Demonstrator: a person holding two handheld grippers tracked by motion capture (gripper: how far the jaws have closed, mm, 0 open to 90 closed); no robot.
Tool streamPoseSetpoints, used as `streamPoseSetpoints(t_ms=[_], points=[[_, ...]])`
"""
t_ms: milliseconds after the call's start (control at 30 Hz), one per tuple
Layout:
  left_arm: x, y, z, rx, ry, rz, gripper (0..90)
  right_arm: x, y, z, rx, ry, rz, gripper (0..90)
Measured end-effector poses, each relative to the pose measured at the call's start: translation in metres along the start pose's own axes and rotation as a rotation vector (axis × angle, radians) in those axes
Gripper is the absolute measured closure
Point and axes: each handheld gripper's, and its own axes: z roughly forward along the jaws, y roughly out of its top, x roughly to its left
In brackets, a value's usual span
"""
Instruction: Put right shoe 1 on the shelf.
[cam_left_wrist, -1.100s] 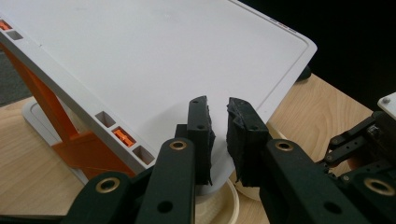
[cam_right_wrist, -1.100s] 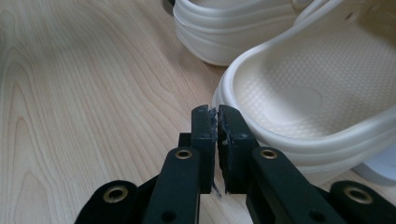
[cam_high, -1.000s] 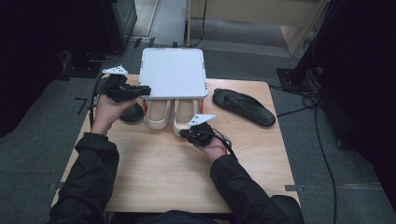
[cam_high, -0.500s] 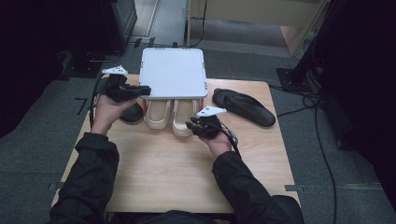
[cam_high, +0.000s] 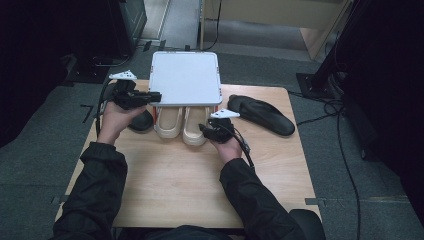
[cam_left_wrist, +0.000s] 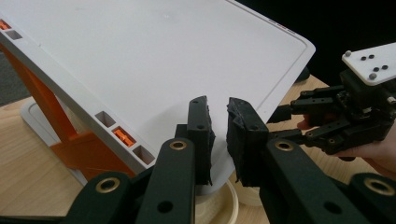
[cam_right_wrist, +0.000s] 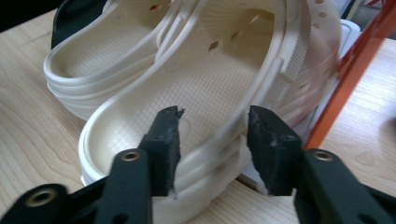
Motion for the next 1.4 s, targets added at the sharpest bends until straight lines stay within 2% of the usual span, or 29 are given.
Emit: streamPoseSetpoints(t_ms=[33, 100, 167, 267, 433, 567, 667, 733, 900, 1000, 1167, 1400], points=[[0.000, 0.000, 0.000, 0.000, -0.001, 0.000, 79.5, 0.001, 0.001, 0.002, -0.006, -0.009, -0.023, 57.8], [0.000, 0.000, 0.000, 0.000, 0.002, 0.002, 79.5, 0.001, 0.001, 0.004, 0.005, 0.001, -0.022, 61.2], [0.000, 0.000, 0.000, 0.001, 0.002, 0.004, 79.5, 0.001, 0.002, 0.006, 0.007, -0.010, -0.035, 61.1], [0.000, 0.000, 0.000, -0.001, 0.001, 0.002, 79.5, 0.000, 0.003, 0.009, -0.002, -0.022, -0.009, 60.6], [0.000, 0.000, 0.000, -0.001, -0.001, 0.001, 79.6, -0.001, 0.002, 0.013, -0.020, -0.047, -0.028, 60.6], [0.000, 0.000, 0.000, -0.001, -0.003, -0.001, 79.5, -0.007, 0.001, 0.014, -0.035, -0.051, -0.013, 61.6], [0.000, 0.000, 0.000, 0.000, 0.001, -0.008, 79.0, -0.011, 0.001, 0.012, -0.018, -0.006, 0.036, 60.0], [-0.001, 0.001, -0.001, 0.006, 0.001, -0.010, 76.9, -0.011, 0.001, 0.009, -0.015, 0.011, 0.048, 60.0], [-0.001, 0.002, -0.005, 0.011, -0.005, -0.043, 68.6, -0.008, 0.002, -0.002, 0.015, 0.056, 0.024, 59.8], [-0.002, 0.003, -0.010, 0.021, 0.004, -0.054, 64.5, -0.006, 0.001, -0.012, 0.015, 0.073, 0.009, 59.3], [-0.006, 0.003, -0.020, 0.015, 0.017, -0.047, 60.2, -0.005, -0.004, -0.028, 0.029, 0.107, -0.011, 58.6], [-0.006, 0.000, -0.037, 0.009, 0.053, -0.061, 57.0, -0.008, -0.013, -0.050, 0.044, 0.144, -0.035, 55.8]])
